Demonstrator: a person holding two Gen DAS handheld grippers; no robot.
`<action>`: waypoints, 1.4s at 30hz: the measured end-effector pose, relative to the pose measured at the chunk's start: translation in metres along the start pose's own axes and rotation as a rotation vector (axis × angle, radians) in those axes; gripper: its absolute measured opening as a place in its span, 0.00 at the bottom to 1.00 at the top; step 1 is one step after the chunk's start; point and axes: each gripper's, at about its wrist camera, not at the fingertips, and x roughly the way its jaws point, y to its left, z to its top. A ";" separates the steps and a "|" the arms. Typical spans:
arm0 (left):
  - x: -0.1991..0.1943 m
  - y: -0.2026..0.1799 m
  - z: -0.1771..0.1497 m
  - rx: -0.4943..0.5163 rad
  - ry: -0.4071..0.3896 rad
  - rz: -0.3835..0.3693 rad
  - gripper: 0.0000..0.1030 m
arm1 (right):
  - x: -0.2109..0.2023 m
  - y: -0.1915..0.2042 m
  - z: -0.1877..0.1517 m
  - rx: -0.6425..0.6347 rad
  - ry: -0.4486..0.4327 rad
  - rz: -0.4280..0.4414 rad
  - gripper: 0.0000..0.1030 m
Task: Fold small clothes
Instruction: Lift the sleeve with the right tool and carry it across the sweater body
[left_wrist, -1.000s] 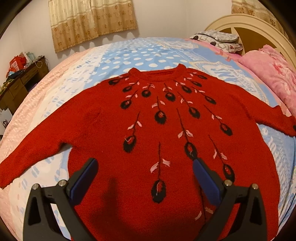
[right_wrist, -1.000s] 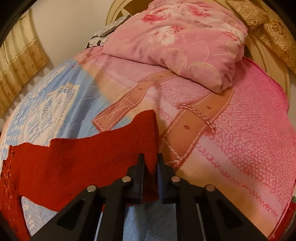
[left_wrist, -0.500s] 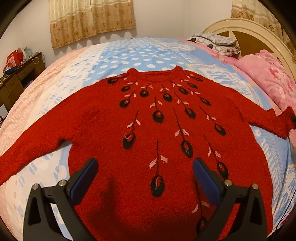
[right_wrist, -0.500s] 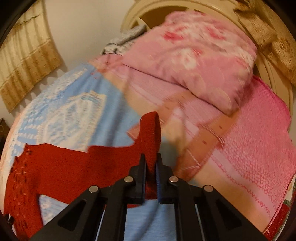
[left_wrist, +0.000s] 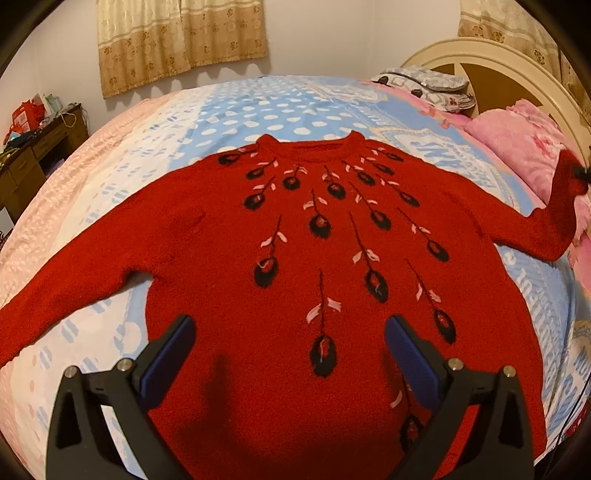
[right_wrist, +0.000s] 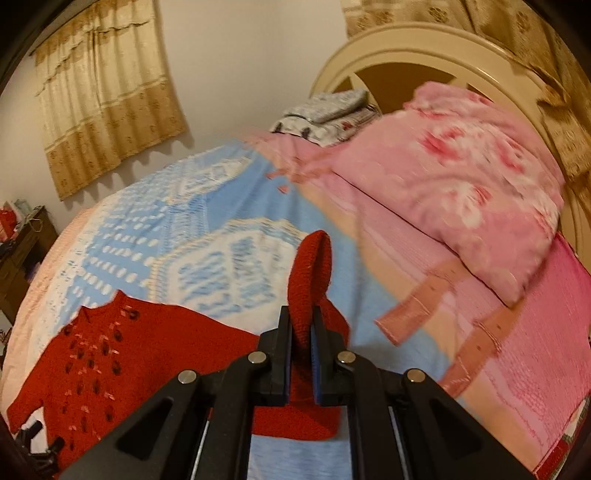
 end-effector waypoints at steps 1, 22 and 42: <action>0.000 0.001 -0.001 -0.001 0.002 -0.002 1.00 | -0.003 0.010 0.004 -0.012 -0.009 0.011 0.07; -0.003 0.037 -0.008 -0.055 -0.006 -0.019 1.00 | -0.047 0.158 0.050 -0.189 -0.145 0.141 0.07; 0.004 0.092 -0.019 -0.143 -0.001 0.000 1.00 | -0.060 0.312 0.034 -0.395 -0.142 0.309 0.07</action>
